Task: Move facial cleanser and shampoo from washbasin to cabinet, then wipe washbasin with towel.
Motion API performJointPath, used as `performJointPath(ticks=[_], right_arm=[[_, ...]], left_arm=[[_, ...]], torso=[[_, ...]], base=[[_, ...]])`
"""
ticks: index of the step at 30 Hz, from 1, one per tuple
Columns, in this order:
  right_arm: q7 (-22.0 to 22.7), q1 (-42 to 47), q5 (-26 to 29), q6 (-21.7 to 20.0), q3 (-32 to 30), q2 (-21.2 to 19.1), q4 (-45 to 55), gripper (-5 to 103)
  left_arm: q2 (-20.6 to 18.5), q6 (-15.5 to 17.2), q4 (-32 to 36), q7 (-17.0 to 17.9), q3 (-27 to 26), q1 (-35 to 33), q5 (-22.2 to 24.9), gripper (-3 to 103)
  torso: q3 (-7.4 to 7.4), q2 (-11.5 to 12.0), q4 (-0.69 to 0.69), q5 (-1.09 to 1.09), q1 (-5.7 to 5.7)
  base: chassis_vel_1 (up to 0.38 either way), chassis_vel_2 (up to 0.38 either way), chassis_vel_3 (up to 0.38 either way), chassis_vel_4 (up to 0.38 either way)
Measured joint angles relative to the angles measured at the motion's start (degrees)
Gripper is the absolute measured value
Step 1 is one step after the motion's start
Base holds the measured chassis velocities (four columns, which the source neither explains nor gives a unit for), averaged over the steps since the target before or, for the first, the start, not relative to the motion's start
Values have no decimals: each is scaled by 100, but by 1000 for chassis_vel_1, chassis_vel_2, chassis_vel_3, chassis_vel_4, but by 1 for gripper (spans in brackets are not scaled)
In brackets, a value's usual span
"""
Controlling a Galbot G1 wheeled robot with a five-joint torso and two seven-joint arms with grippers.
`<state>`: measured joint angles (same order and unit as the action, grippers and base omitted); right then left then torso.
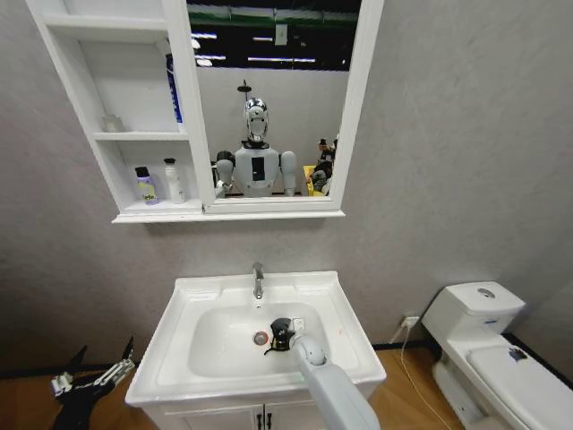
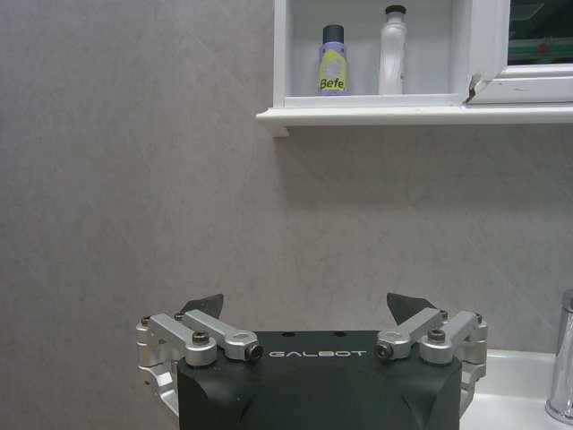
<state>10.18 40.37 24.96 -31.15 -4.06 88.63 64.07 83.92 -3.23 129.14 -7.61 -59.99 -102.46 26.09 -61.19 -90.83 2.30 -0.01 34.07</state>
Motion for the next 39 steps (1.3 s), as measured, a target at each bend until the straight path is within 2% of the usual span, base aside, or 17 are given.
performJointPath(ticks=[5, 8, 12, 19, 20, 23, 31, 39], right_arm=[[-187, -227, -87, 39, 2, 351, -492, 5], [-274, -329, -87, 45, 1, 376, -688, 5], [-335, -422, -97, 112, -44, 386, -860, 5], [-228, -311, -145, 118, -97, 365, -672, 5], [-161, -155, -147, 54, -111, 285, -357, 5], [-128, -107, -109, 24, -144, 187, -238, 5], [140, 266, 186, -168, -410, -511, 576, 5], [473, 520, 467, -461, -618, -930, 1271, 5]], left_arm=[[0, 0, 0, 0, -1, 0, 0, 100], [0, 0, 0, 0, 0, 0, 0, 100], [0, 0, 0, 0, 0, 0, 0, 100], [0, 0, 0, 0, 0, 0, 0, 100], [0, 0, 0, 0, 0, 0, 0, 100], [0, 0, 0, 0, 0, 0, 0, 100], [0, 0, 0, 0, 0, 0, 0, 100], [0, 0, 0, 0, 0, 0, 0, 100]], torso=[[0, 0, -5, 2, 0], [1, -1, 0, 0, -1], [2, -3, -4, 2, -3], [0, -1, 1, 0, -1], [-1, 1, 1, 1, 2], [-1, 1, 1, 0, 1], [0, 0, -2, 2, 1], [1, -1, -2, 2, -1]], base=[[0, 0, 0, 0], [0, 0, 0, 0], [0, 0, 0, 0], [0, 0, 0, 0], [0, 0, 0, 0], [0, 0, 0, 0], [0, 0, 0, 0], [0, 0, 0, 0]])
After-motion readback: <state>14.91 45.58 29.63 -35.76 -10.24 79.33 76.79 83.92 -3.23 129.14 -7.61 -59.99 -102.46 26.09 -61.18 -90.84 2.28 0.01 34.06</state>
